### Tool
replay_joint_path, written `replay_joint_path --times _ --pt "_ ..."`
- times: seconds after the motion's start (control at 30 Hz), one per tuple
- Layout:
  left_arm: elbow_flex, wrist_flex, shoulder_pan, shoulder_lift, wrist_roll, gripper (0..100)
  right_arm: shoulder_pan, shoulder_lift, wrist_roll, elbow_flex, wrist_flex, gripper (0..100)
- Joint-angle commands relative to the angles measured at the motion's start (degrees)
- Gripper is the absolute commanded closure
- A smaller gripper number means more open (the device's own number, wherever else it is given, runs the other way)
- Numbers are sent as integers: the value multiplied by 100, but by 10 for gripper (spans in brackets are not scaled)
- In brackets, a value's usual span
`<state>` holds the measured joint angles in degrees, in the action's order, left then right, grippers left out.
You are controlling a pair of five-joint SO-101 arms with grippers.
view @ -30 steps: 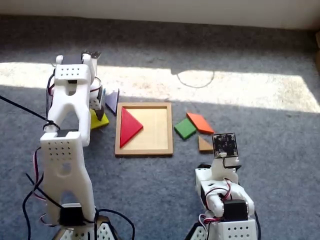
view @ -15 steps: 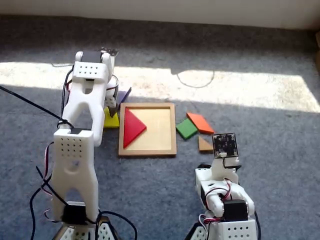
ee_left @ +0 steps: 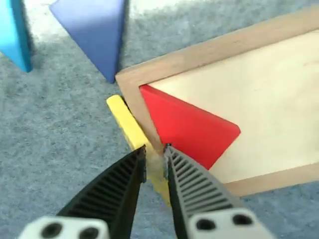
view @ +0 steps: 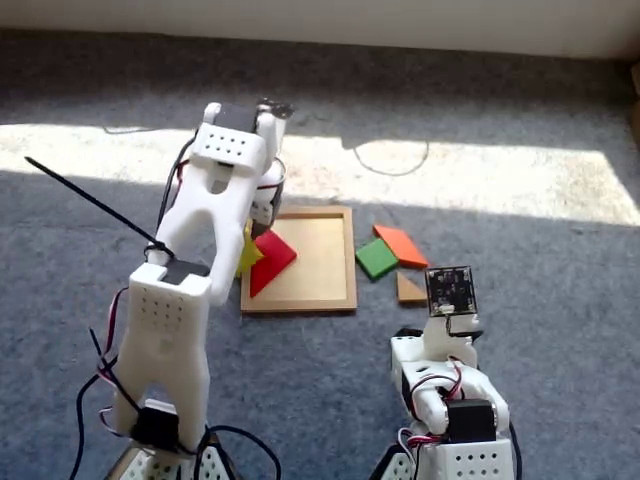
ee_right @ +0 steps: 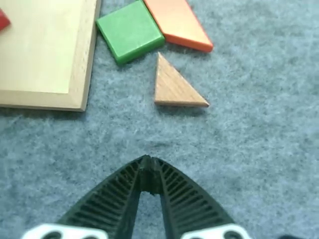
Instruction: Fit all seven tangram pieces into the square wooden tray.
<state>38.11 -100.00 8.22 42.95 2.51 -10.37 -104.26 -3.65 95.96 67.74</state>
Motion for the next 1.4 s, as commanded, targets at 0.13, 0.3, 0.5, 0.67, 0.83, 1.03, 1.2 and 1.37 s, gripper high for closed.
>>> replay_joint_path --times 0.13,0.3,0.5,0.67,0.83,1.03,1.2,1.37 --pt "119 -53 435 -629 26 922 57 -84 -53 532 31 989" --pt "57 -62 347 -1218 18 911 57 -84 -53 532 31 989" --pt "-787 -53 -356 -2053 -9 776 57 -84 -53 532 31 989" --pt "-1692 -44 -1086 -2756 -703 873 57 -84 -53 532 31 989" --pt "-2738 167 -1429 -3037 -1380 997 57 -84 -53 532 31 989" --pt "-3793 1644 -1771 -2624 -1591 989 57 -84 -53 532 31 989" --pt "-3978 2251 -1543 -1991 -1574 989 57 -84 -53 532 31 989" --pt "-3943 2391 -1156 -1508 -1556 990 57 -84 -53 532 31 989"
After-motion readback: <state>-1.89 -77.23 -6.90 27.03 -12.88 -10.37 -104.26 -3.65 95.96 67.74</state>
